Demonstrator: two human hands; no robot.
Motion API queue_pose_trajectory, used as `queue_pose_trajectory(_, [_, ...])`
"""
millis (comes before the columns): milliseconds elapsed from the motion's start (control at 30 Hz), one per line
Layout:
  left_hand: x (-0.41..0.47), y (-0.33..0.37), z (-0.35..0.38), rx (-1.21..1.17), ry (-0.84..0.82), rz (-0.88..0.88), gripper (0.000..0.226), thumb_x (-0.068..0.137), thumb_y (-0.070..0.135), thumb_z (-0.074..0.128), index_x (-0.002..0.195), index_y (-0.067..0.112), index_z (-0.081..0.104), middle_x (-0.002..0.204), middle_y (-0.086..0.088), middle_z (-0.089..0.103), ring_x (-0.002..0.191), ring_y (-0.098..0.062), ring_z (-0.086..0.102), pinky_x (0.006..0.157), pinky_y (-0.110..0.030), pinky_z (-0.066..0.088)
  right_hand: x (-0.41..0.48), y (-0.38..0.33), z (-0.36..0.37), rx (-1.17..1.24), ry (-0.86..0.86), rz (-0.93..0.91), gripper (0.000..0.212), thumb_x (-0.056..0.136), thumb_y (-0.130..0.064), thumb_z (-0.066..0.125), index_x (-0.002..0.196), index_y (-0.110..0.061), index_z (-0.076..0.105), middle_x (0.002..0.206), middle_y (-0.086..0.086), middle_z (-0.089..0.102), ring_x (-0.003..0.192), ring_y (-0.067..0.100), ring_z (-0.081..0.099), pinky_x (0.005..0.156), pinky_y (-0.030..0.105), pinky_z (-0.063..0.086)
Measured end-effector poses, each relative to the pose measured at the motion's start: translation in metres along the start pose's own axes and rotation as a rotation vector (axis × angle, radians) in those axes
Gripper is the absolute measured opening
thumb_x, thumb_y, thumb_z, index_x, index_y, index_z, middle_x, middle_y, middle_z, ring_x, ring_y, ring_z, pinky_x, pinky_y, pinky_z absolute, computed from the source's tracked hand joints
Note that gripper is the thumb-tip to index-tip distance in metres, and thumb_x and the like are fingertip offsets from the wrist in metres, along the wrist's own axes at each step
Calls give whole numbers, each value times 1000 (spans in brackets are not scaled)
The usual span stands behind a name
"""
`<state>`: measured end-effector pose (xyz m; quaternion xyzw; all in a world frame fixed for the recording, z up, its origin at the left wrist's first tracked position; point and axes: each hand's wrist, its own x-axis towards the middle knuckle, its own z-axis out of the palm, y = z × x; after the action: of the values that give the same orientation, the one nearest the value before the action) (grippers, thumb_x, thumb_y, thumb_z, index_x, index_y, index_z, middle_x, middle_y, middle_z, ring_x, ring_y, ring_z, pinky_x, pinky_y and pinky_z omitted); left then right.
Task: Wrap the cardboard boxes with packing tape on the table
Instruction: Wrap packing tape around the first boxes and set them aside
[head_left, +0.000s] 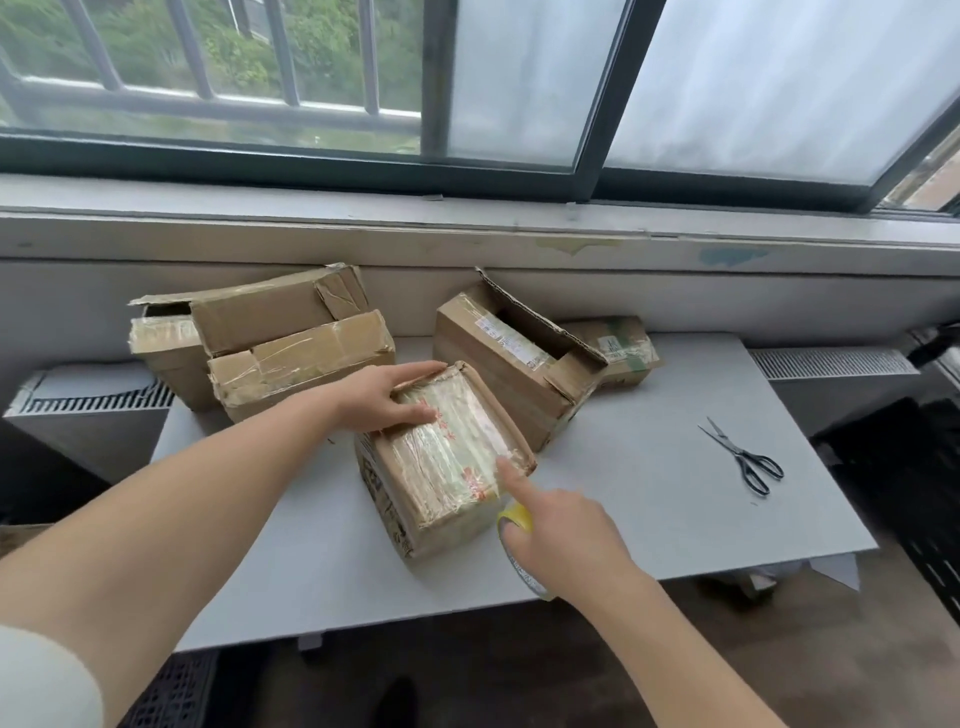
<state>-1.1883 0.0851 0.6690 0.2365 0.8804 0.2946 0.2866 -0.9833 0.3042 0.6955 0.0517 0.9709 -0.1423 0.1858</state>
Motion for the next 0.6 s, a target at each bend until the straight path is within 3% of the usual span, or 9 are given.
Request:
queue_pose_trajectory(67, [1,0,-1,4,2,14,70,93,49,70,151,58,33,82,29,53,71,4,55,79,-22,46,3,0,5,-46,-6,8,68,102,-43,42,158,-51,3,95,3,59,88,28,56,76,39,49])
queue_pose_trajectory(167, [0,1,-3,76,26,59,65,94,48,69,149,57,36,83,28,56,69,8,56,73,-10,42,8,2,9,-86,-12,23,70,103,-45,40,158,-50,-2,95,4,58,88,28,57,75,40,51])
queue_pose_trajectory(233, [4,-2,0,150,5,99,67,94,55,64,153,54,33,125,17,63,100,3,58,96,-18,44,9,4,11,-94,-11,25,71,103,-45,40,158,-50,-4,94,3,57,87,27,58,73,39,51])
queue_pose_trajectory(300, [8,-5,0,305,-16,123,74,90,74,48,157,51,27,161,13,36,138,-12,43,119,-34,33,7,4,15,-104,-2,29,72,104,-44,40,158,-51,-6,92,2,54,83,26,56,70,37,48])
queue_pose_trajectory(400, [12,-6,-2,589,-21,210,96,79,92,4,161,44,18,170,18,11,156,-18,14,124,-48,24,8,4,20,-94,30,36,71,105,-45,39,159,-49,-7,90,0,49,81,25,53,68,36,44])
queue_pose_trajectory(467, [10,0,4,718,-29,246,87,88,80,-2,163,38,13,171,19,5,159,-15,0,126,-54,13,8,5,22,-89,47,31,71,105,-46,38,159,-49,-8,89,-1,48,81,24,54,69,36,46])
queue_pose_trajectory(533, [8,6,13,811,5,268,67,105,59,12,165,29,11,172,13,3,158,-13,-6,127,-54,-1,7,7,25,-85,48,21,71,105,-47,38,159,-48,-8,89,-1,47,80,23,53,68,34,45])
queue_pose_trajectory(600, [4,15,21,892,42,252,59,111,41,17,165,19,6,173,5,-2,158,-15,-9,127,-51,-5,7,8,26,-95,54,15,71,105,-47,38,159,-48,-8,90,-1,47,79,23,52,66,34,42])
